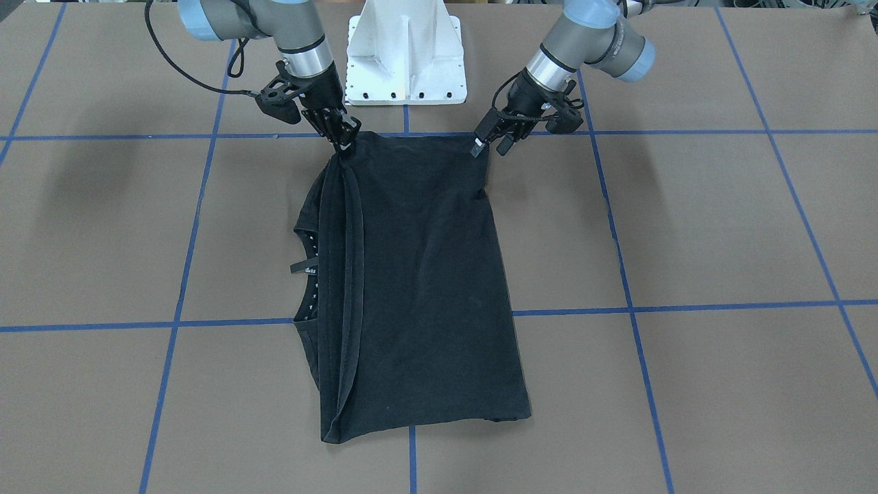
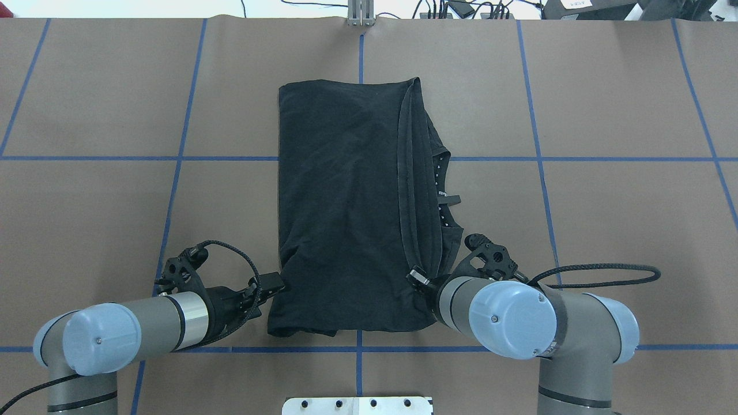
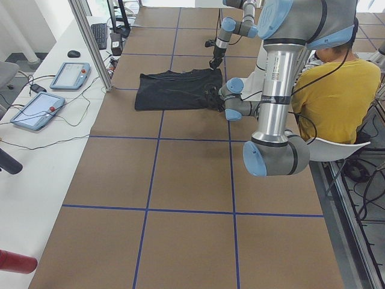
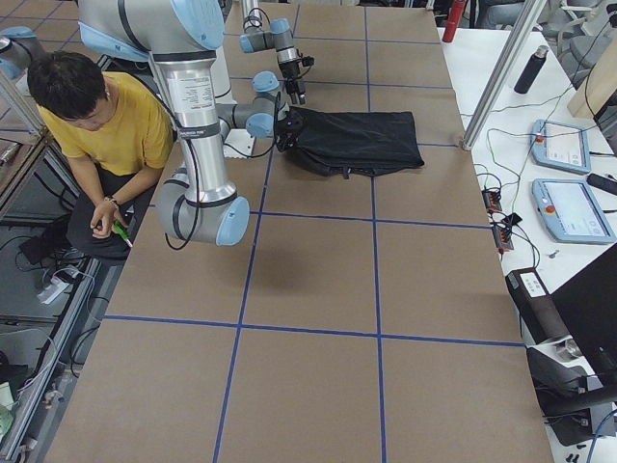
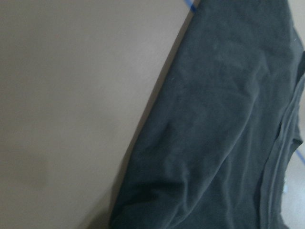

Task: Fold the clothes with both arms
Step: 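Move the left gripper to the shirt corner nearest it beside the right gripper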

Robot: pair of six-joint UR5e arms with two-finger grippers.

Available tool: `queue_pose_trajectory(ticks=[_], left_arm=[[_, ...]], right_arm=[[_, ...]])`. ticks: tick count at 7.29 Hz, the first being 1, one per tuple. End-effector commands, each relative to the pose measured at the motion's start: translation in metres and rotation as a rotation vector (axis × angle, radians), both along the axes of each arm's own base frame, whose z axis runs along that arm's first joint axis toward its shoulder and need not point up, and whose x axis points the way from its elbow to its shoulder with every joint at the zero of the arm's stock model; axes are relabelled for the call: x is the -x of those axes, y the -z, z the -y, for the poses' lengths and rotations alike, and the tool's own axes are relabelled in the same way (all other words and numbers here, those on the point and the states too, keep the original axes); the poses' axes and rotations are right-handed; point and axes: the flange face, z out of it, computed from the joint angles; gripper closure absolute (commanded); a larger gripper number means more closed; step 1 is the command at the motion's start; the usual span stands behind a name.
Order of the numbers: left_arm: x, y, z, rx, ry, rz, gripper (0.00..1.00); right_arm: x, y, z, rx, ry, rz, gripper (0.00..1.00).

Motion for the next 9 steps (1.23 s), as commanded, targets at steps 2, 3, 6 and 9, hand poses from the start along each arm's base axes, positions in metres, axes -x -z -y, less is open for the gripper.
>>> queue_pose_trajectory(ticks=[2, 3, 6, 9], left_arm=[[-0.012, -0.002, -0.022, 0.004, -0.045, 0.015, 0.24], [-0.012, -0.002, -0.022, 0.004, -0.045, 0.015, 0.31], [-0.012, 0.000, -0.024, 0.005, -0.049, 0.012, 0.67], [-0.007, 0.012, -0.035, 0.043, -0.148, 0.026, 1.00]], right_arm=[[-0.002, 0.000, 0.003, 0.012, 0.008, 0.004, 1.00], [-0.003, 0.001, 0.005, 0.013, 0.006, 0.006, 1.00], [-0.006, 0.004, 0.010, 0.023, 0.008, 0.015, 1.00], [-0.012, 0.012, 0.008, 0.027, 0.002, 0.035, 1.00]])
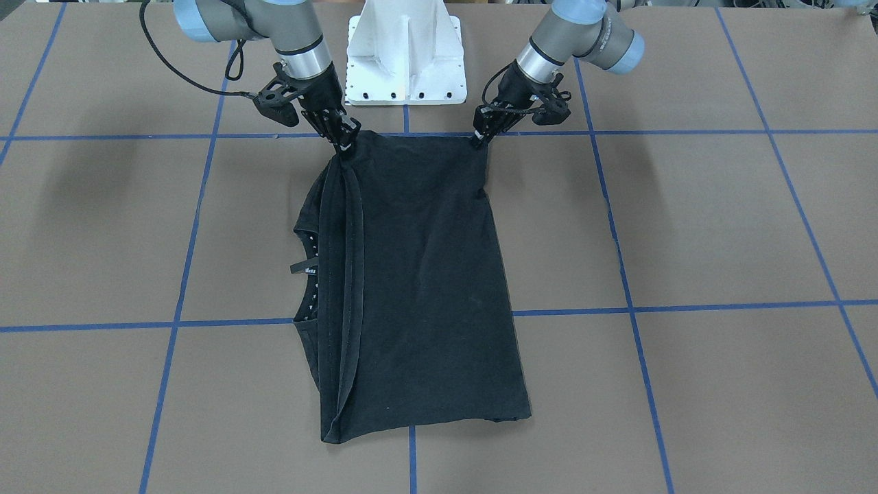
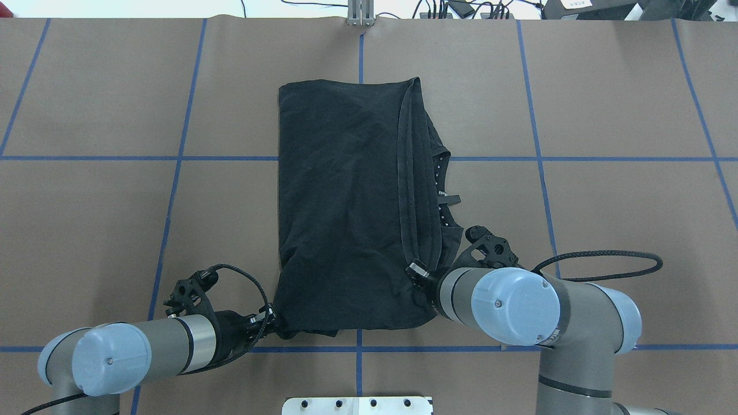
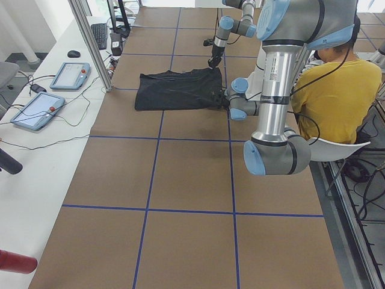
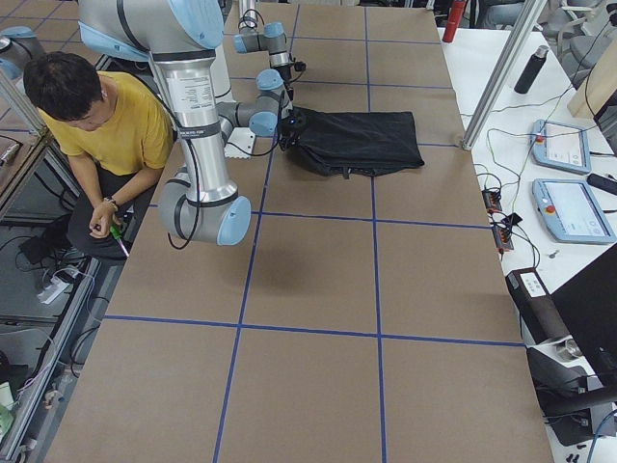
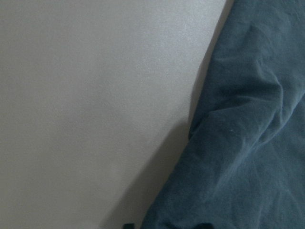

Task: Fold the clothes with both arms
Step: 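Grasp the near edge with both grippers and lift it away from the robot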

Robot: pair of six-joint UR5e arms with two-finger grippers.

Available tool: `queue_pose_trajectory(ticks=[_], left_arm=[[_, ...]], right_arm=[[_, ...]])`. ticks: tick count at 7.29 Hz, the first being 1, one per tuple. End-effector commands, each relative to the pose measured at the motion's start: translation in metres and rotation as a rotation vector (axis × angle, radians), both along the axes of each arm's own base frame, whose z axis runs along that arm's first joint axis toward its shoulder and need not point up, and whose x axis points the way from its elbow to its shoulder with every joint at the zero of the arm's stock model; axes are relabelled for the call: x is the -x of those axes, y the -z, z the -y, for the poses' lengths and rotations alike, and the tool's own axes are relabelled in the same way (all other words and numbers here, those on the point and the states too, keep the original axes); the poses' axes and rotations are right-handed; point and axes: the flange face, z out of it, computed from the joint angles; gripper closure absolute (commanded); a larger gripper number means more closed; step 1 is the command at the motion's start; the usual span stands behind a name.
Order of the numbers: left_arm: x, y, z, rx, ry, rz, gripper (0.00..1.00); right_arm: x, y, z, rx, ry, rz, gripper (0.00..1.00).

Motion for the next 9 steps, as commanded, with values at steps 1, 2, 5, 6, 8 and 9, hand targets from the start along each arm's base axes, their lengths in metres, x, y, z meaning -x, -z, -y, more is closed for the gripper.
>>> queue_pose_trajectory(ticks=[1, 2, 5, 6, 8, 9], left_arm=[[0.018, 0.036, -0.016, 0.122, -0.097, -0.007, 1.00], [0.027, 0.050, -0.021, 0.158, -0.128, 0.005, 1.00], [0.060, 0.097, -0.027, 0.213, -0.186, -0.096, 1.00], [0.079, 0.110, -0.009, 0.202, -0.142, -0.130, 1.00], [0.117, 0.124, 0.063, 0.171, -0.019, -0.167, 1.00], [0.137, 0.121, 0.100, 0.171, -0.025, -0.159, 1.00]], right_arm=[[-0.012, 0.007, -0.003, 0.009, -0.009, 0.019, 1.00], [-0.017, 0.013, -0.007, 0.030, -0.019, 0.025, 1.00], [-0.069, 0.036, -0.027, 0.045, 0.030, 0.092, 1.00], [-0.090, 0.053, -0.028, 0.054, 0.040, 0.111, 1.00], [-0.110, 0.076, 0.021, 0.096, -0.004, 0.122, 1.00], [-0.098, 0.084, 0.059, 0.126, -0.026, 0.123, 1.00]])
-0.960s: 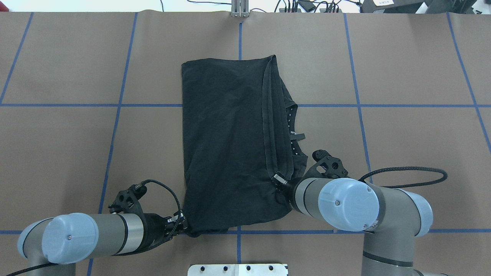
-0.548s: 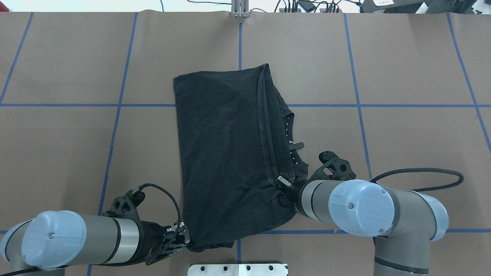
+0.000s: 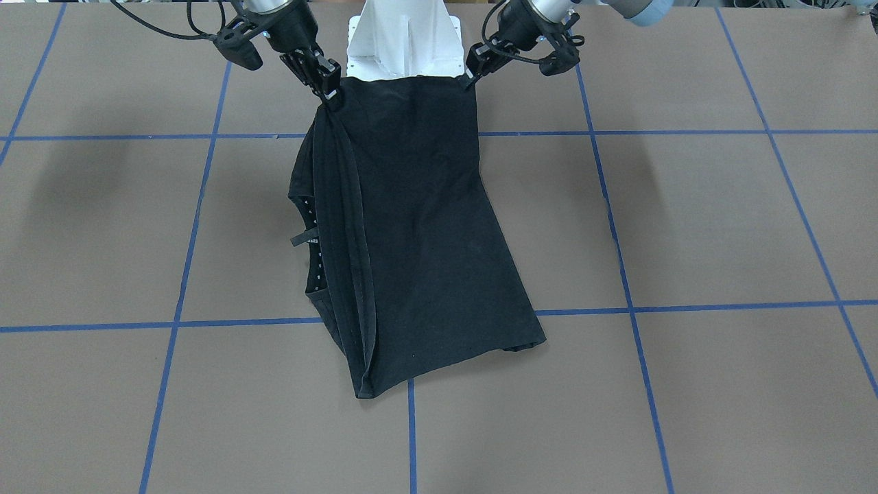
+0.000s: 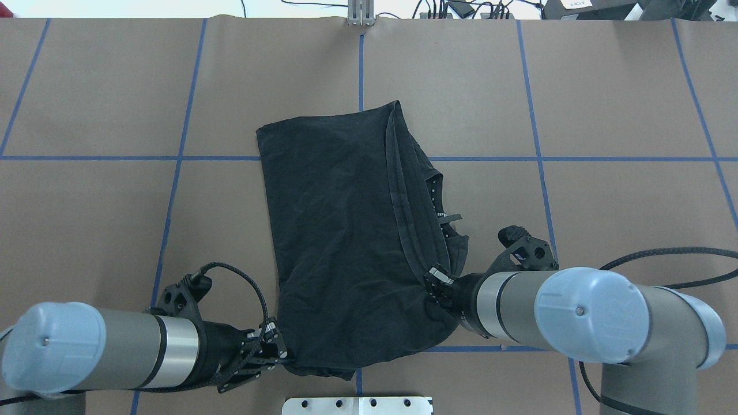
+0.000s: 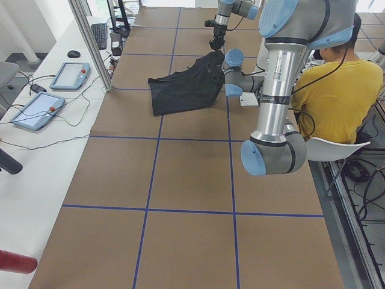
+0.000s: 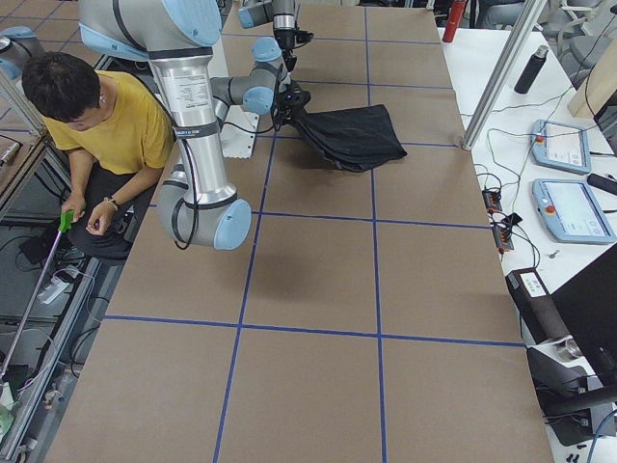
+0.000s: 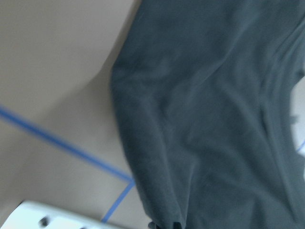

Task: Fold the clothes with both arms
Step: 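Grasp the near edge with both grippers and lift it away from the robot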

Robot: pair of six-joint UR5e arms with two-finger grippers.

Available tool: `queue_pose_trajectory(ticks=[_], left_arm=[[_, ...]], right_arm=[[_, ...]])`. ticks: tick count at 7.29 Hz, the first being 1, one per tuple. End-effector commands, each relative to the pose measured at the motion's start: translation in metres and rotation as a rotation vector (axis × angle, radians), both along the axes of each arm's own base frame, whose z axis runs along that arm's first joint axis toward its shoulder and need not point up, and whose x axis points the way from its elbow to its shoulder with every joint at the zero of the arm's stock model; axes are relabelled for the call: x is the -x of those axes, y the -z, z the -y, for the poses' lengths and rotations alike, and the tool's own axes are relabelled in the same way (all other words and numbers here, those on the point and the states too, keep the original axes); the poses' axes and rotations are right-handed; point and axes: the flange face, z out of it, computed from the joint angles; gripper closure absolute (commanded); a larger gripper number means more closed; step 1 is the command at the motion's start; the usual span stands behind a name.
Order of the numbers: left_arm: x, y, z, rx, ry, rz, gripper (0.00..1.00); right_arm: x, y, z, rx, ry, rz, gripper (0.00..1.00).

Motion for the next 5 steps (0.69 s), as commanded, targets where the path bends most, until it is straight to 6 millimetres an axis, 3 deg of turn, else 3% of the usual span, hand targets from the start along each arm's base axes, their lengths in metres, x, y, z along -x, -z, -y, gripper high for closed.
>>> queue_pose_trajectory(ticks=[1, 3, 5], left_arm=[[0.023, -0.004, 0.082, 0.010, 0.068, 0.021, 1.00], [0.003, -0.037, 0.139, -0.031, 0.114, 0.110, 1.00], [-0.017, -0.048, 0.196, -0.037, 0.155, 0.166, 1.00]], right_arm=[[0.020, 0.018, 0.089, 0.076, -0.035, -0.013, 1.00], [0.045, 0.029, 0.164, 0.102, -0.036, -0.047, 1.00], [0.050, 0.023, 0.233, 0.118, 0.012, -0.091, 1.00]])
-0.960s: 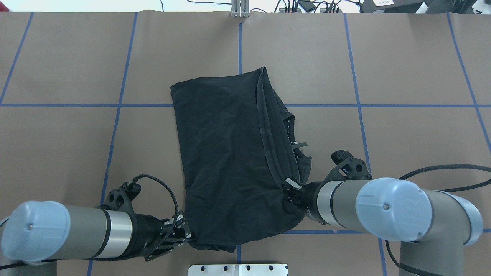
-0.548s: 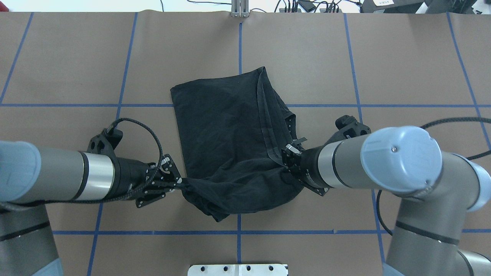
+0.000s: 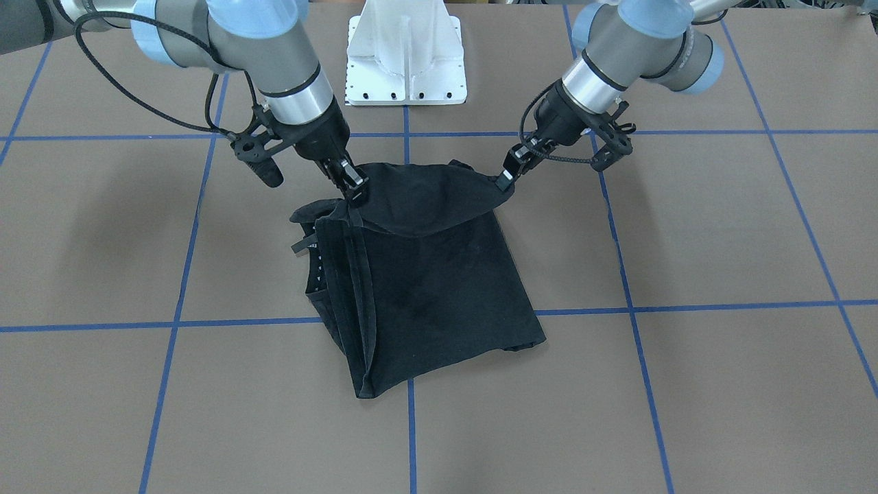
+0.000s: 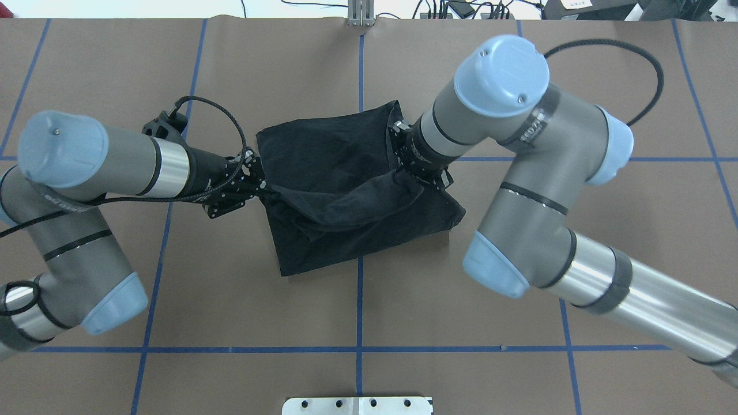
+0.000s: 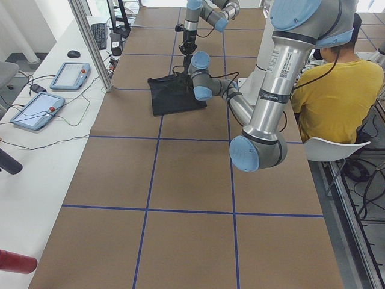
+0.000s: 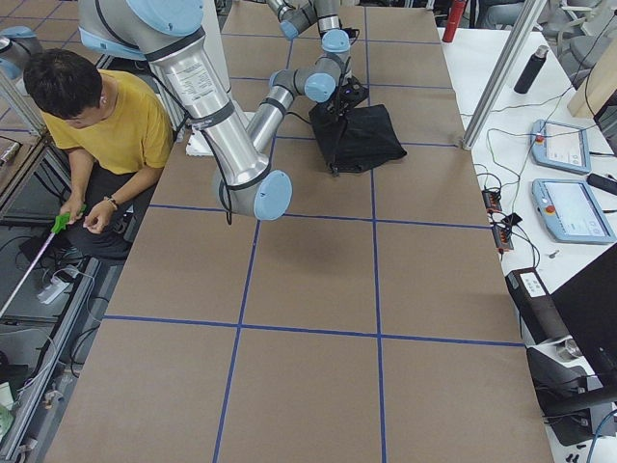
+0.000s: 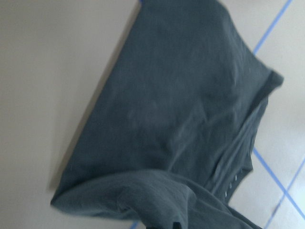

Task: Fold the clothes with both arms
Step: 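Carry the lifted edge over the shirt and release it on the far edge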

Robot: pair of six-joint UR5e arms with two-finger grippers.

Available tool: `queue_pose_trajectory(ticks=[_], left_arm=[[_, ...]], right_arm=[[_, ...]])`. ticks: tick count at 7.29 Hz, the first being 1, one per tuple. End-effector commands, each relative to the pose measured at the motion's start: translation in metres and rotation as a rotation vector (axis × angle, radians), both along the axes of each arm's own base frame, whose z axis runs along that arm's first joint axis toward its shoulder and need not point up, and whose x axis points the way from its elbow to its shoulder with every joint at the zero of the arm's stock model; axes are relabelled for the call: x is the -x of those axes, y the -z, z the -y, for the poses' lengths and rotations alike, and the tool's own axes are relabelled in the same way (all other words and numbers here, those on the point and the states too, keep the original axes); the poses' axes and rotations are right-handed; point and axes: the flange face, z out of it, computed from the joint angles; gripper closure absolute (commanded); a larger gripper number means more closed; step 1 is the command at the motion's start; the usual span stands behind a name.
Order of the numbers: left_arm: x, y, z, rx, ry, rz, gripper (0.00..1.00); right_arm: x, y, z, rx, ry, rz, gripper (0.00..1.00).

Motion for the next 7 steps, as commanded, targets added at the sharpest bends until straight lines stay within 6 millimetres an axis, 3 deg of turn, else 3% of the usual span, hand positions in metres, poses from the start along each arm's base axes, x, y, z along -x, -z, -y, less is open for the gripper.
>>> queue_pose_trajectory(ticks=[1, 2, 3, 4, 5, 6, 7], left_arm=[[-0.015, -0.013, 0.063, -0.025, 0.041, 0.069, 1.00], [-0.018, -0.030, 0.094, -0.041, 0.053, 0.123, 1.00], [-0.010, -0.065, 0.136, -0.111, 0.080, 0.157, 0.67], [-0.009, -0.102, 0.186, -0.179, 0.104, 0.177, 0.42], [0.005, -0.118, 0.207, -0.237, 0.116, 0.197, 0.00], [0.015, -0.116, 0.213, -0.245, 0.128, 0.197, 0.00], [0.015, -0.116, 0.213, -0.246, 0.128, 0.196, 0.00]], right_arm=[[0.025, 0.000, 0.077, 0.009, 0.032, -0.043, 1.00], [0.043, -0.022, 0.129, -0.003, 0.038, -0.035, 1.00], [0.058, -0.042, 0.196, -0.052, 0.063, -0.021, 1.00], [0.073, -0.046, 0.240, -0.104, 0.096, -0.029, 0.01], [0.081, -0.020, 0.259, -0.125, 0.106, -0.041, 0.00], [0.070, 0.004, 0.268, -0.142, 0.091, -0.027, 0.00], [0.062, 0.000, 0.275, -0.152, 0.096, -0.035, 0.00]])
